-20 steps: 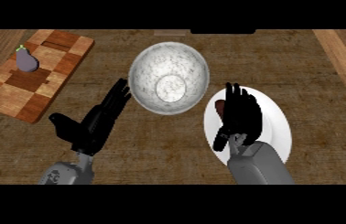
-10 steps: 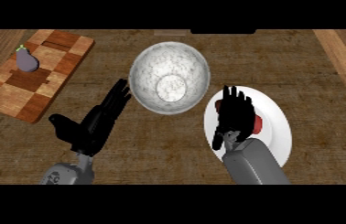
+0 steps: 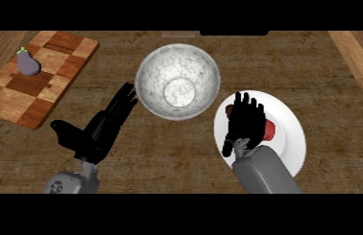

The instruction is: Pick the sweet potato from the plate and place it in the bowl

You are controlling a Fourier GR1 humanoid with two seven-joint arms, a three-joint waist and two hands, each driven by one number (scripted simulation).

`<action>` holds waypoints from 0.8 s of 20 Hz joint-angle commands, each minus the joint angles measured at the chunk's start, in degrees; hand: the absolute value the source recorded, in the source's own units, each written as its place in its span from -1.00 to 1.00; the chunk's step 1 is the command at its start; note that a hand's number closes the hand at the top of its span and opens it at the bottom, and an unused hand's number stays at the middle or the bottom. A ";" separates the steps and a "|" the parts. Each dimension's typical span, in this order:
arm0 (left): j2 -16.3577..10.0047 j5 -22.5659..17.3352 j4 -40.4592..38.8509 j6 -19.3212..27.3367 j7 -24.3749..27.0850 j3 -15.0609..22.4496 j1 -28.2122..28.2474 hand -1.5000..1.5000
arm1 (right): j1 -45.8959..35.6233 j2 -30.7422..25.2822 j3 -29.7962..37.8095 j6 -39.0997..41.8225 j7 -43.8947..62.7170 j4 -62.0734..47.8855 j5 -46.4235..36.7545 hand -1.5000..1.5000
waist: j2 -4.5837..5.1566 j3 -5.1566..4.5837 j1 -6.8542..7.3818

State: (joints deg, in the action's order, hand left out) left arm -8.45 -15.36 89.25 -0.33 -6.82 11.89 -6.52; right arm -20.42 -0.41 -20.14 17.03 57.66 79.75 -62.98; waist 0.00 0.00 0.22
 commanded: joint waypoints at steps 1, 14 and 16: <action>0.31 0.43 -0.28 -1.70 0.94 -0.94 1.18 0.00 | -0.41 0.39 1.96 -4.19 0.35 -5.53 -1.97 -1.00 | 0.02 0.00 -0.01; 1.42 2.19 1.10 -3.51 -2.09 -3.96 0.61 0.00 | -1.18 -0.49 6.46 -12.81 -8.30 -11.51 -1.29 1.00 | 0.05 0.01 0.03; 4.02 3.60 -3.97 -3.19 -0.12 -3.33 -1.84 0.00 | -0.92 -0.64 3.49 -9.24 -9.41 -8.78 -2.83 1.00 | 0.03 0.00 -0.19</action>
State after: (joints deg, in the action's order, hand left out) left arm -5.72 -12.59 89.01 -2.81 -8.24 8.92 -6.56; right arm -20.89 -0.57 -16.36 8.99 51.80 72.84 -64.67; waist -0.27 -0.14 0.15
